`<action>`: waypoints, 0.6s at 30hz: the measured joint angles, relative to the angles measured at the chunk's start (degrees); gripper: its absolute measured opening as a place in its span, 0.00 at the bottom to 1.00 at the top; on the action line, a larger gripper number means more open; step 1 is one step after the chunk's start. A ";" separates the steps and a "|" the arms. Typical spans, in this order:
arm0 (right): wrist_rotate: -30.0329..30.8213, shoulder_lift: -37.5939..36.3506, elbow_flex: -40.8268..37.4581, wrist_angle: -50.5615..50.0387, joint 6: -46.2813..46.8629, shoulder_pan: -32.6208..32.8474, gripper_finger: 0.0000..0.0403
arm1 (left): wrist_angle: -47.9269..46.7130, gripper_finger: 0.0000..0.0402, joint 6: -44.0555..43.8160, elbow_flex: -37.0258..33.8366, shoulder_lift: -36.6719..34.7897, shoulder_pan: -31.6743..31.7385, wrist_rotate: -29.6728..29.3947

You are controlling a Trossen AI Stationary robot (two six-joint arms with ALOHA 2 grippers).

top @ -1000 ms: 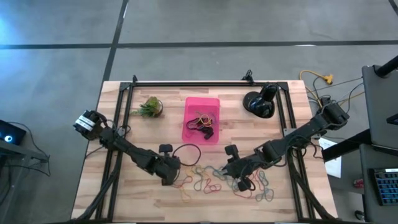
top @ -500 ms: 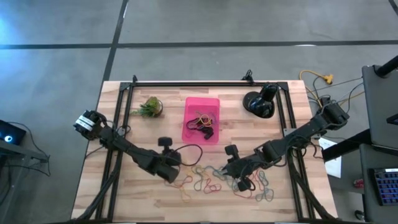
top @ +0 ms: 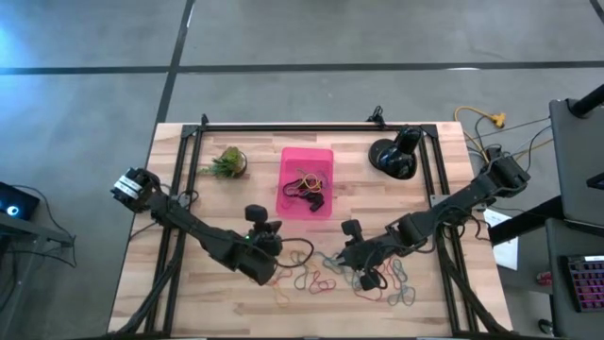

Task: Pick and place rubber bands into bin
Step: Put the yellow rubber bands into the pink bin

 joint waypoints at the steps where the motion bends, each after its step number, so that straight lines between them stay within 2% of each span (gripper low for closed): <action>1: 0.00 -0.01 0.00 0.11 0.12 0.00 0.16 | 0.01 0.00 1.17 0.52 -0.04 -0.02 -0.63; 14: 0.00 0.01 0.00 1.42 -0.03 0.00 0.16 | 0.53 0.00 12.13 3.34 -3.28 0.86 -12.58; 18: 0.00 0.01 0.00 1.57 -0.07 0.00 0.16 | 0.61 0.00 13.64 3.32 -5.64 3.05 -13.32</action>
